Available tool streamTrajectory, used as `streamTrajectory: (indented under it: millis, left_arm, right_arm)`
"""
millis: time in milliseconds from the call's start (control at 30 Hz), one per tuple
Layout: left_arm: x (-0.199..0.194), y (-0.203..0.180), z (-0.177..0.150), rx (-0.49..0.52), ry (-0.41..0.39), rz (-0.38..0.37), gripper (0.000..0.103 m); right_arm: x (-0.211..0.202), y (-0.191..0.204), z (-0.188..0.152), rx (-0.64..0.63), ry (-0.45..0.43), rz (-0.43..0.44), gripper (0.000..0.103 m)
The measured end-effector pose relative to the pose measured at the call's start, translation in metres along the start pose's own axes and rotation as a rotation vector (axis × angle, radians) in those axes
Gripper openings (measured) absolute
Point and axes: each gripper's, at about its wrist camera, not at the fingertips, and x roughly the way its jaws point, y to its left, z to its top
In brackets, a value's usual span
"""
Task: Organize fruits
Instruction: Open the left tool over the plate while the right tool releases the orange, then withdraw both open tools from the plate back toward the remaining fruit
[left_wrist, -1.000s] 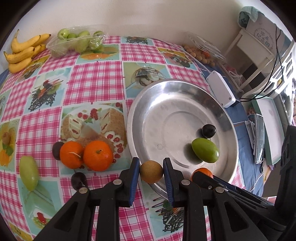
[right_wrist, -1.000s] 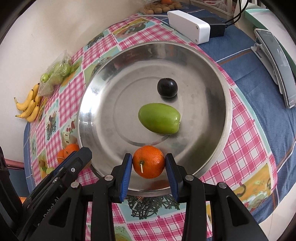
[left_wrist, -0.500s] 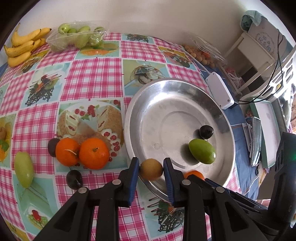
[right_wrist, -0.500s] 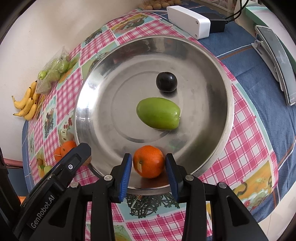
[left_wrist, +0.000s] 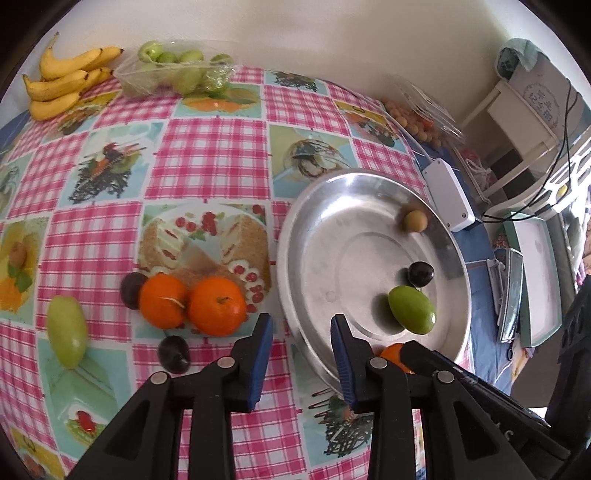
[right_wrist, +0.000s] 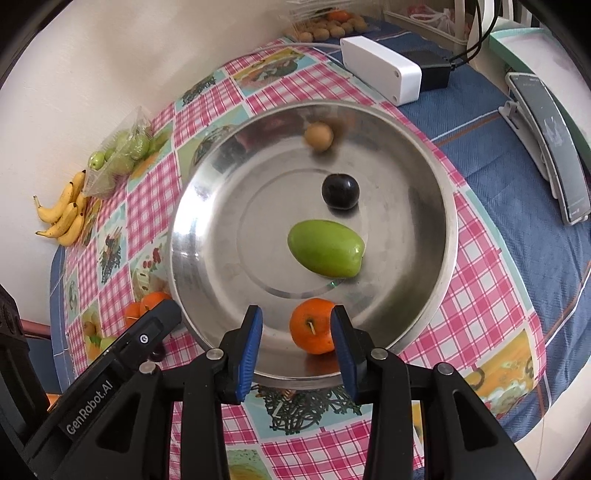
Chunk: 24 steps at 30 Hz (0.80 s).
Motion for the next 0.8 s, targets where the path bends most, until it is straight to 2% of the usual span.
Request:
streamTrajectory:
  millis: [400, 800]
  left_arm:
    - [-0.02, 0.042, 0.004, -0.093, -0.03, 0.085, 0.041]
    - [-0.023, 0.067, 0.009, -0.112, -0.018, 0.143, 0.047]
  right_arm:
    - [-0.009, 0.001, 0.001, -0.001, -0.025, 0.006, 0.039]
    - [-0.004, 0.007, 0.002, -0.013, -0.023, 0.001, 0.039]
